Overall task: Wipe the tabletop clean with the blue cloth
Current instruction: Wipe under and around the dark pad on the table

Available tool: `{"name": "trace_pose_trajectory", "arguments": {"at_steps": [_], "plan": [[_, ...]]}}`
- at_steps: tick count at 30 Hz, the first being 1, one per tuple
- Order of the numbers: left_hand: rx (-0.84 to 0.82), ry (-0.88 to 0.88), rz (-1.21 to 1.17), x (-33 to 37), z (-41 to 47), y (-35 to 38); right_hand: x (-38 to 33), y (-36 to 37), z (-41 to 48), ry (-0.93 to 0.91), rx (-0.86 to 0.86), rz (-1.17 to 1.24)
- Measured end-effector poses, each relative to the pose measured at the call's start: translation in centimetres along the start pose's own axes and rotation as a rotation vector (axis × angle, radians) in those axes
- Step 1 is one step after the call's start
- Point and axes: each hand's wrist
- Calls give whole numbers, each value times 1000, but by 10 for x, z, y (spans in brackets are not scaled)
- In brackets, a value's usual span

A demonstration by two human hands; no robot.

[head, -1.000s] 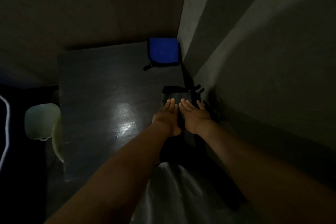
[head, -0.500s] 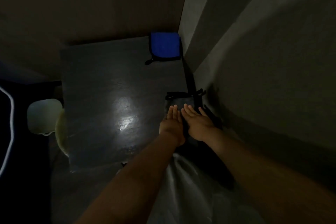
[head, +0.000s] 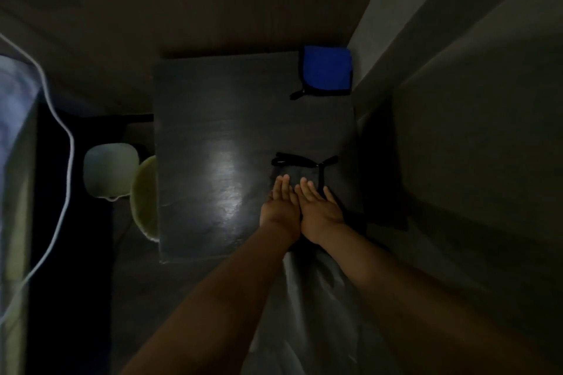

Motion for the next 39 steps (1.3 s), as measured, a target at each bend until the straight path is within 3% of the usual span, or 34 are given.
{"name": "trace_pose_trajectory", "arguments": {"at_steps": [32,39], "plan": [[-14,-199,-106,-191,-77,74,-219,12,36,-157,-31,-82],[29,-157,-154,-208,-83,81,-236,15,38,-128,-22,-103]]}}
Point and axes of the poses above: each hand's wrist, its own z-axis towards the middle knuckle, its own y-axis out of the palm, x = y × z, and after that the axes turned 9 degrees about x, right-handed
